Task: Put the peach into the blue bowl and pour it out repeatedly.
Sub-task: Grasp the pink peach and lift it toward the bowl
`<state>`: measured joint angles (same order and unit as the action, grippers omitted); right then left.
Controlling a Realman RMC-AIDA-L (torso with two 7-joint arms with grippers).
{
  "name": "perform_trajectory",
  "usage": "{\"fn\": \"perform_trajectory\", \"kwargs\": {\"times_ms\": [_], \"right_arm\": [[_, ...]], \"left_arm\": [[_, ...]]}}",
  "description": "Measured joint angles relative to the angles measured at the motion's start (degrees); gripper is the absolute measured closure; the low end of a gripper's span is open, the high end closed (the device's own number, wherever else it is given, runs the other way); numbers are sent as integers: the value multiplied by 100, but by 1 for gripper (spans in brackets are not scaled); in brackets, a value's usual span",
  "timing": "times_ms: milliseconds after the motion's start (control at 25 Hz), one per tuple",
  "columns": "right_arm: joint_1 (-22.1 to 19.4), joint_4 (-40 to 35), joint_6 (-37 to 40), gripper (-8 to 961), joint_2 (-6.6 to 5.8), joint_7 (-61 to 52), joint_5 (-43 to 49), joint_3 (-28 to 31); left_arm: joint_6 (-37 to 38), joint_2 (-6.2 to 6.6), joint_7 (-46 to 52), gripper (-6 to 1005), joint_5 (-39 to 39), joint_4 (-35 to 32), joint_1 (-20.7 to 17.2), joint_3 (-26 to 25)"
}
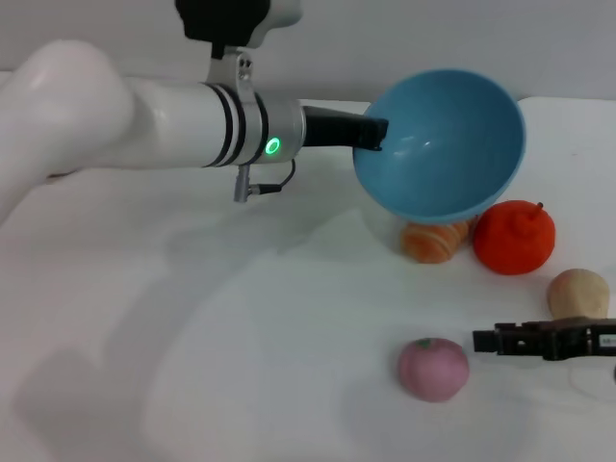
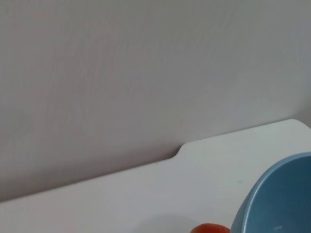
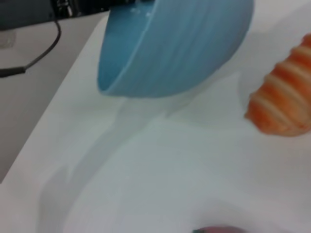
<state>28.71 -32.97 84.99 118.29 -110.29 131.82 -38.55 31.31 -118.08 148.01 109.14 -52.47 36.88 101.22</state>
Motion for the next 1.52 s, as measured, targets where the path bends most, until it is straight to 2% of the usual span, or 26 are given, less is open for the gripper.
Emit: {"fn": "perform_trajectory", "kwargs": {"times_ms": [120, 240, 360, 440, 680, 1040, 1280, 1520], "right_arm": [[70, 147, -81, 300, 12, -2, -12, -84], [180, 374, -195, 301, 47, 30, -35, -134], [301, 674, -425, 301, 50, 40, -35, -276], [394, 858, -590, 301, 56, 36, -48, -477], [452, 994, -797, 301, 58, 13, -61, -544], [440, 951, -866, 302, 54, 40, -67, -553], [431, 937, -790, 534, 60, 247, -167, -555], [392, 421, 14, 769, 55, 507, -552, -561]], "left_arm": [[-181, -35, -736, 999, -733, 190, -93, 23], [-947, -61, -1464, 999, -1352, 247, -211, 482], [-1612, -52, -1746, 999, -1571, 252, -215, 1007], [-1788, -46, -1845, 1000, -1555, 251, -170, 1168], [-1868, -40, -2391, 999, -1578, 248, -111, 1186], [-2052, -61, -2374, 999, -1835, 257, -107, 1171], [-2127, -66, -2374, 1000, -2442, 410, -121, 1182], [-2198, -49, -2411, 1000, -2632, 682, -93, 1227]]}}
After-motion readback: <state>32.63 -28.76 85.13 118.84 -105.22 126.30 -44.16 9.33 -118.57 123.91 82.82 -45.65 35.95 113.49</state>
